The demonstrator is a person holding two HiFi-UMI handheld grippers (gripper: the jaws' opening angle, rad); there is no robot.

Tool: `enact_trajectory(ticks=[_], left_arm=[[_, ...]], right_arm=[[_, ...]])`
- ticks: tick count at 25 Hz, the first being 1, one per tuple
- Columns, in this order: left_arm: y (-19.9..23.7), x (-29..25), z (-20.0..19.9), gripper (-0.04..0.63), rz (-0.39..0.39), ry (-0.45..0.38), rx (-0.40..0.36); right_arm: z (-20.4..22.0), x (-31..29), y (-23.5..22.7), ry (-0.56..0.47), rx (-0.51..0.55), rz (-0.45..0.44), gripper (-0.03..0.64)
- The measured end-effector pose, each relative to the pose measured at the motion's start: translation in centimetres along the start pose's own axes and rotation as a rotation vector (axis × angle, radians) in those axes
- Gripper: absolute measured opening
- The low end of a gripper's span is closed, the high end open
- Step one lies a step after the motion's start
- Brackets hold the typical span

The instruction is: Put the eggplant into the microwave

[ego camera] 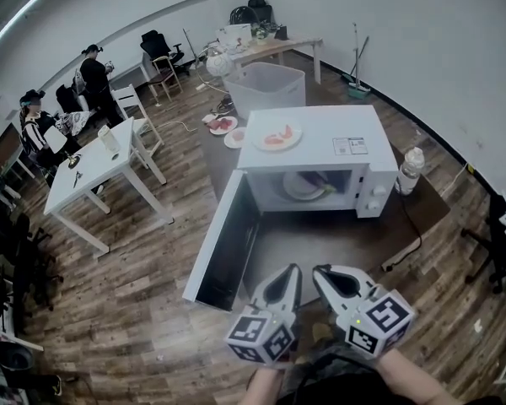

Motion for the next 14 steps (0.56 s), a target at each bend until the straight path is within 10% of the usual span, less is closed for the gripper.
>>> enact_trajectory(ticks=[14], left_arm=[[1.5,-1.6,-0.6,0.005,-0.031,0.029,0.004]], right_arm=[[0.5,-2.1,-1.4,0.026,-0.02,-0.052,-0.002]])
Point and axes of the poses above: the fingertips, and each gripper's own axes: x backward along the fingers, y to its left, z out of its underside, the point moved 5 cm from there along x, backward along the fingers, and after that the axes turned 2 degrees about y, right-handed, at the moved point
